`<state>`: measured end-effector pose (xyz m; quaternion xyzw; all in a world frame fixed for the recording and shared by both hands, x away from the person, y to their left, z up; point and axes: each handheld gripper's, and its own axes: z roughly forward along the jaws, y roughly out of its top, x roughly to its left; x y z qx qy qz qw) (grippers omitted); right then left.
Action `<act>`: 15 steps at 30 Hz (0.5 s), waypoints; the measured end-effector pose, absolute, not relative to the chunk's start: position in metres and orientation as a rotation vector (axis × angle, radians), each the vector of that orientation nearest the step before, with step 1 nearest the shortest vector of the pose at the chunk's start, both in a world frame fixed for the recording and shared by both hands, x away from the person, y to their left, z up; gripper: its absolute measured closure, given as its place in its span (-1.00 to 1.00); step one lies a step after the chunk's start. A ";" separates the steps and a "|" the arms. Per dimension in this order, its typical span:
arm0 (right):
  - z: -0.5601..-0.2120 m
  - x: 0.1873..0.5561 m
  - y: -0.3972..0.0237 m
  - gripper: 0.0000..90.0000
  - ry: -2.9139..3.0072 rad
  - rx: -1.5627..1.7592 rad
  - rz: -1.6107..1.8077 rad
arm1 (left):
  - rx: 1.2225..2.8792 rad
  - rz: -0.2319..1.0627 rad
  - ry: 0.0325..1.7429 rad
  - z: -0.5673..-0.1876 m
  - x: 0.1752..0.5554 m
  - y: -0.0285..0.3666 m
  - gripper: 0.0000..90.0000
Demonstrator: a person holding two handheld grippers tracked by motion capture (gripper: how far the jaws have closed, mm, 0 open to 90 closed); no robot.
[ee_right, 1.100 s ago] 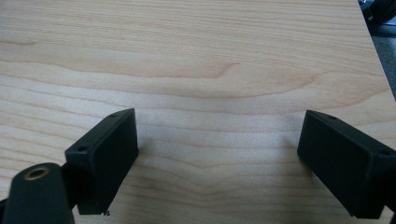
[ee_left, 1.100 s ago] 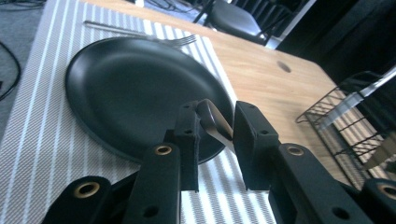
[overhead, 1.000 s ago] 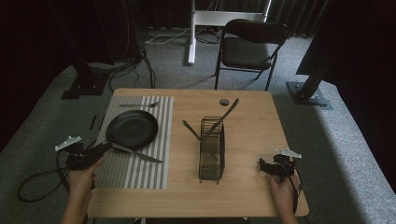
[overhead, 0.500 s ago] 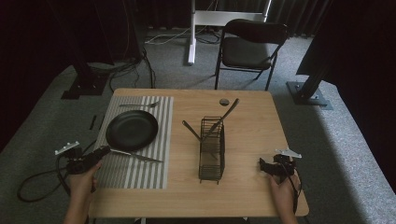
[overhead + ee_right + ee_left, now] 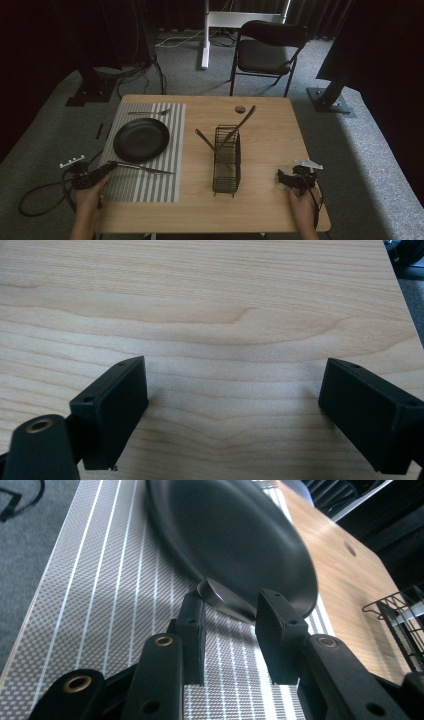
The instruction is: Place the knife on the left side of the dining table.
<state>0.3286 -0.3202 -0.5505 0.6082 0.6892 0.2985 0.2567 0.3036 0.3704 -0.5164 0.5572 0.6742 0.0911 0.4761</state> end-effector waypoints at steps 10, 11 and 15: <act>-0.550 0.329 -0.320 -0.74 1.870 1.651 0.810 | 1.365 0.205 1.723 -0.537 0.309 0.371 0.46; -0.551 0.329 -0.320 -0.75 1.870 1.651 0.810 | 1.373 0.204 1.733 -0.538 0.310 0.370 0.46; -0.551 0.329 -0.320 -0.75 1.870 1.651 0.810 | 1.395 0.224 1.727 -0.541 0.311 0.367 0.40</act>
